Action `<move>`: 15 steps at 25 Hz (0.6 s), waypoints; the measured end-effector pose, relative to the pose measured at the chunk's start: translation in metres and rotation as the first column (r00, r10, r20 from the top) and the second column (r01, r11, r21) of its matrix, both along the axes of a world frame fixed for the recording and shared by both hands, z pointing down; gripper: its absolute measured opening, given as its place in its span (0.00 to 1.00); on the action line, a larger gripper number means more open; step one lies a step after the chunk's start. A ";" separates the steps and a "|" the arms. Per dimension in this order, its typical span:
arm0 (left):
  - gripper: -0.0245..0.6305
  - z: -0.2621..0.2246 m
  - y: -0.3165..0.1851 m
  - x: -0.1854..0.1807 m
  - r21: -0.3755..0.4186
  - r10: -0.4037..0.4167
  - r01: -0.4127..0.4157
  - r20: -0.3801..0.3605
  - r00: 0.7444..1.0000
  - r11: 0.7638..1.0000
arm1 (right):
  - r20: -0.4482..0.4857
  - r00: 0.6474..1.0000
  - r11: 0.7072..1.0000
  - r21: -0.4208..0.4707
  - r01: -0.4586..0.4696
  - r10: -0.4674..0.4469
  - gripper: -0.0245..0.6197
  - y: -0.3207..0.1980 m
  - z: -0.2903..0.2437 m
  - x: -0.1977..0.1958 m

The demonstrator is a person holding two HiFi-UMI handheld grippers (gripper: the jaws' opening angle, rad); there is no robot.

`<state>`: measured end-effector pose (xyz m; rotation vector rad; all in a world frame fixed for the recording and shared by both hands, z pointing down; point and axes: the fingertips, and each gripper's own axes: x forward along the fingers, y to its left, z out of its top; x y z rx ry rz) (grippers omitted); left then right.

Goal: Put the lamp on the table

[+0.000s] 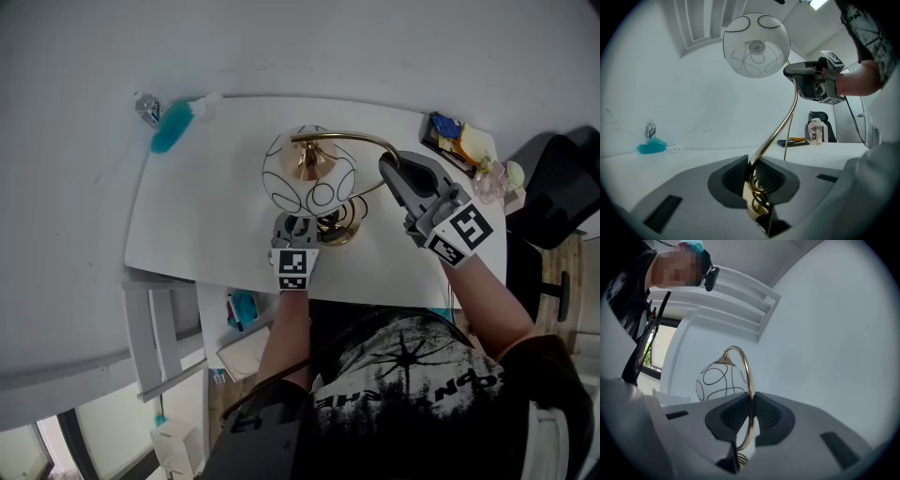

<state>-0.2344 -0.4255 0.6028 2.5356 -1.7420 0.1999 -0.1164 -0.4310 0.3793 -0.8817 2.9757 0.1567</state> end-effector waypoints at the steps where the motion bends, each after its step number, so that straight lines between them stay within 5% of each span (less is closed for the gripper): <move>1: 0.12 0.000 0.000 0.000 -0.002 -0.001 0.001 0.001 1.000 1.000 | 0.000 1.000 1.000 0.000 -0.001 0.001 0.10 0.000 0.000 0.000; 15: 0.13 0.014 0.002 -0.006 -0.075 -0.028 0.028 0.002 1.000 0.997 | -0.038 0.999 0.999 -0.009 -0.033 0.033 0.10 -0.002 0.001 -0.001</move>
